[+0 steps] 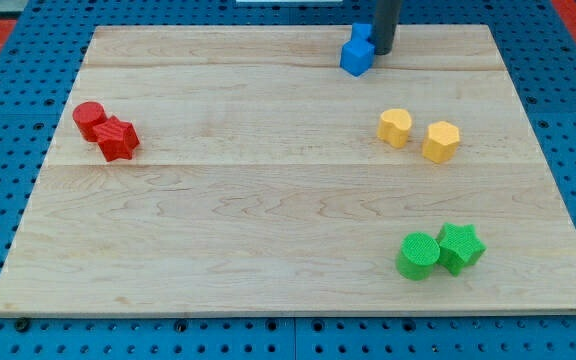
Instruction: Separate the blue blocks
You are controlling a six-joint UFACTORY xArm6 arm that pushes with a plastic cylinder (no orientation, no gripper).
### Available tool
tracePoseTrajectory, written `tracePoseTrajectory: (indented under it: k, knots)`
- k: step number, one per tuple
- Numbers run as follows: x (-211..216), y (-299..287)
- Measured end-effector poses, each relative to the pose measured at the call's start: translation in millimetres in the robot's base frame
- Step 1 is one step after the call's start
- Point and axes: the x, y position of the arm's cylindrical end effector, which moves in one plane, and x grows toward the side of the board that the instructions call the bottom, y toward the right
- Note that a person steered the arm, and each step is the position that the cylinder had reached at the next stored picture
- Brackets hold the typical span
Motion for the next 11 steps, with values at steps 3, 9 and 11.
tracePoseTrajectory:
  k: [3, 9, 11]
  knots:
    - [-35, 61]
    - [65, -53]
    - [94, -86]
